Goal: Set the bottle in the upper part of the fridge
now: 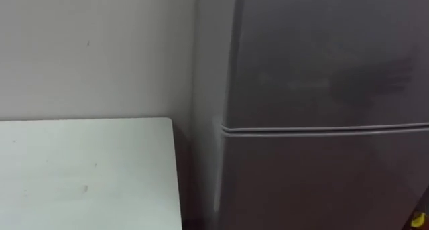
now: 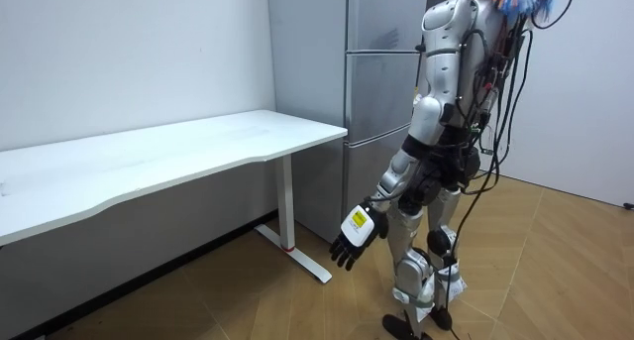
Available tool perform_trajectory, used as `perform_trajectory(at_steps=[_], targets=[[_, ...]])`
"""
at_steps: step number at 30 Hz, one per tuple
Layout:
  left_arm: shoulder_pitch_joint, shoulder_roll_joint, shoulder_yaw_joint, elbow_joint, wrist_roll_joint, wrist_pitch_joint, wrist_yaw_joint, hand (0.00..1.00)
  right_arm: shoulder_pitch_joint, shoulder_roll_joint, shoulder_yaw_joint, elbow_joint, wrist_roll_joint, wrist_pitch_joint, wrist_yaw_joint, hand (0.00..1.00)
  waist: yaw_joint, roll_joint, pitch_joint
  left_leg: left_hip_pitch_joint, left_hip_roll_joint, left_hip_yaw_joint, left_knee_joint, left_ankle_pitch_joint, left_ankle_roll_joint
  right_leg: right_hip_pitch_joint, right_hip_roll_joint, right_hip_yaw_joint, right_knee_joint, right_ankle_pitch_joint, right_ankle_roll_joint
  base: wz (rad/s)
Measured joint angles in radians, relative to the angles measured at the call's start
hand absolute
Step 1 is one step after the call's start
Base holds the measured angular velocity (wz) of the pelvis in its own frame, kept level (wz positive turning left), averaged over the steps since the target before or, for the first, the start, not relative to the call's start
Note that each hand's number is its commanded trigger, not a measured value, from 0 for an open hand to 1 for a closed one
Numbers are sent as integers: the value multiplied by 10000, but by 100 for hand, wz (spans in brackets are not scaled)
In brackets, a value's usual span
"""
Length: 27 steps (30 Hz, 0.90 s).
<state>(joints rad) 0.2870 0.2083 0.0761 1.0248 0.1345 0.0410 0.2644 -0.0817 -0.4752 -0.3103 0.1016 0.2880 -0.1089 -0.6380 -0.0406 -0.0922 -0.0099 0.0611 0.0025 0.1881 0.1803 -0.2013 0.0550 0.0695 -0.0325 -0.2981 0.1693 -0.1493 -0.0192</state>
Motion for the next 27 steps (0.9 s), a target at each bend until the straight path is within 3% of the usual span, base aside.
perform_trajectory(at_steps=[5,18,27], targets=[[47,-26,5,177,-28,-190,191,0,579,12,-370,103,334,-32,-416,0,-67,5,32,133,-2,129,-145,2,-7,12,33,181,-4,-9,6,-8],[151,-115,256,46,-259,-189,333,0,2093,129,-383,751,1789,-66,-818,0,-77,135,92,204,1,267,-179,-22,-20,-28,48,352,-22,-72,28,-3],[213,-202,215,-250,-382,-199,347,0,2419,933,-363,2241,3080,-46,-709,0,-129,322,67,133,-5,278,-202,-22,-21,-158,40,378,18,-116,21,0]])
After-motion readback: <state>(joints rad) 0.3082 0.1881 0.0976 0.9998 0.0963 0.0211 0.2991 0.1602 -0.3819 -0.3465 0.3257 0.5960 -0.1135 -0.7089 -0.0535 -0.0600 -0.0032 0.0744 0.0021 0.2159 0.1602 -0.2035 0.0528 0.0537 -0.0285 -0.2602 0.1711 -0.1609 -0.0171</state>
